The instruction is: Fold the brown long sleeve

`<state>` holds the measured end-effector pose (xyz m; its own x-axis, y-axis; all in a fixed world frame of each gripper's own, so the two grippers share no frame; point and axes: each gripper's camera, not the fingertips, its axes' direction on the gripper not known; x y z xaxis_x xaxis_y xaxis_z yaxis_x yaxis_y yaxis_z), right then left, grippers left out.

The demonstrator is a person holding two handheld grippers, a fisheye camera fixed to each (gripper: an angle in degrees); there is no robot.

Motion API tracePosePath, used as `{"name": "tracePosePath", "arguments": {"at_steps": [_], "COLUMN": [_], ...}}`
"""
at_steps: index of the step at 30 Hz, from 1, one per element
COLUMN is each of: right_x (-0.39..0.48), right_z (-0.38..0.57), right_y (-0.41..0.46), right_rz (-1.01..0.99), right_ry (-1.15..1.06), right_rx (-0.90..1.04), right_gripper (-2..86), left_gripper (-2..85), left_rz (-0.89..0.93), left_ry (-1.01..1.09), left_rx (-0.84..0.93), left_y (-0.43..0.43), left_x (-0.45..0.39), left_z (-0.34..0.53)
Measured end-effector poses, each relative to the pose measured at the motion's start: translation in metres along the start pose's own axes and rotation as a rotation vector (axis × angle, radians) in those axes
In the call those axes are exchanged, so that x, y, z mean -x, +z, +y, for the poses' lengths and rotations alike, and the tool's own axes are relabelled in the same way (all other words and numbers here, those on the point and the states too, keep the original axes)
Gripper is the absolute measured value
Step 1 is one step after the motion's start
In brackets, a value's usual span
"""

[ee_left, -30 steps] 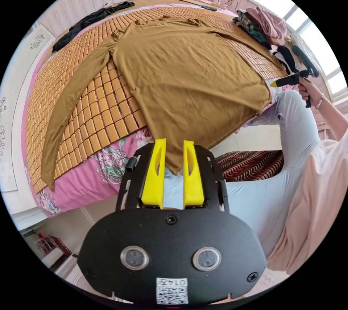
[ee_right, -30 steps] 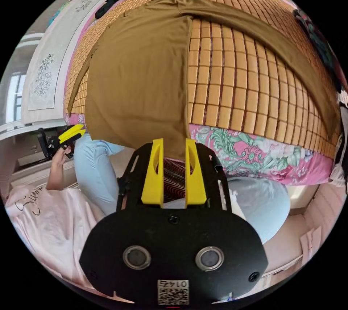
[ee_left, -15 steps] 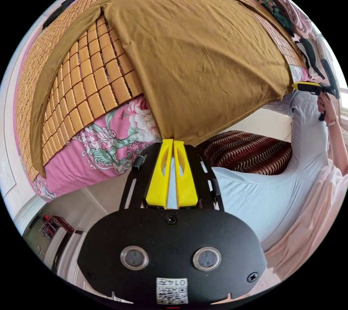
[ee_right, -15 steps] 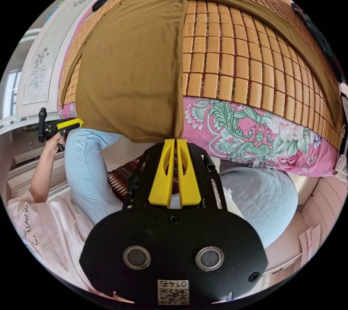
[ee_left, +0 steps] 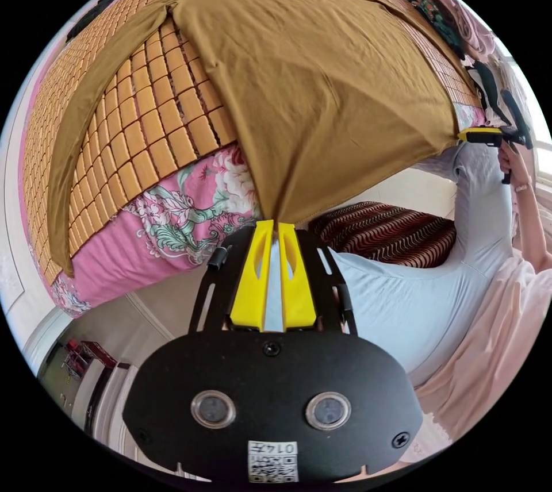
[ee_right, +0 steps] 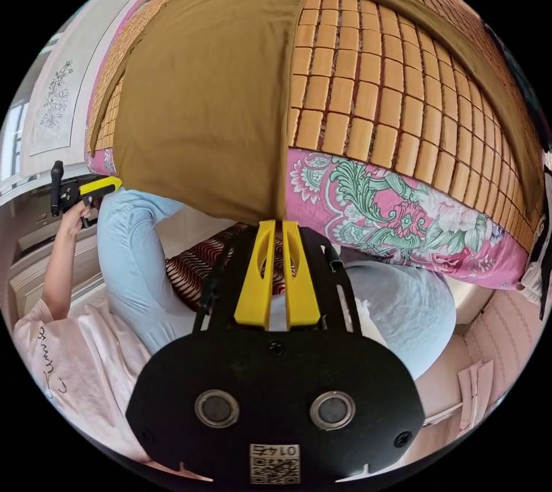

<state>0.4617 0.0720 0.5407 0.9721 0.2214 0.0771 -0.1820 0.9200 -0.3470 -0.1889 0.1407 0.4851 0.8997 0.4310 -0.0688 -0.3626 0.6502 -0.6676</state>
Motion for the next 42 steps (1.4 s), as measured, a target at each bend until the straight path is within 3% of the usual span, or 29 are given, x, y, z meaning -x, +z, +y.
{"name": "tracePosePath", "arguments": {"at_steps": [7, 15, 20, 24, 30, 33, 36, 42], "right_x": [-0.066, -0.167, -0.229, -0.26, -0.291, -0.311, -0.321, -0.344], "right_z": [0.051, 0.123, 0.142, 0.16, 0.158, 0.173, 0.179, 0.173], "right_y": [-0.044, -0.073, -0.065, -0.074, -0.081, -0.078, -0.079, -0.067], "right_rz": [-0.053, -0.078, -0.105, -0.042, 0.076, -0.121, -0.146, -0.233], "right_ry": [0.127, 0.482, 0.762, 0.835, 0.808, 0.783, 0.768, 0.773], "right_rx": [-0.254, -0.795, -0.888, -1.029, -0.951, -1.046, -1.075, -0.985], "right_gripper": [8.8, 8.9, 11.1, 11.5, 13.8, 15.0, 15.5, 13.0], "left_gripper": [5.7, 5.9, 1.8, 0.4, 3.2, 5.2, 6.4, 8.5], "left_rz": [-0.086, -0.114, -0.335, -0.325, -0.224, -0.154, -0.249, -0.247], "left_ry": [0.094, 0.201, 0.439, 0.655, 0.912, 0.952, 0.994, 0.982], "left_rx": [0.012, -0.13, -0.284, -0.36, -0.489, -0.515, -0.566, -0.406], "left_y": [-0.01, -0.062, -0.093, -0.098, -0.095, -0.085, -0.069, -0.021], "left_x": [-0.045, -0.11, -0.207, -0.281, -0.411, -0.465, -0.508, -0.545], "left_z": [0.006, -0.02, -0.099, -0.161, -0.274, -0.323, -0.356, -0.418]}}
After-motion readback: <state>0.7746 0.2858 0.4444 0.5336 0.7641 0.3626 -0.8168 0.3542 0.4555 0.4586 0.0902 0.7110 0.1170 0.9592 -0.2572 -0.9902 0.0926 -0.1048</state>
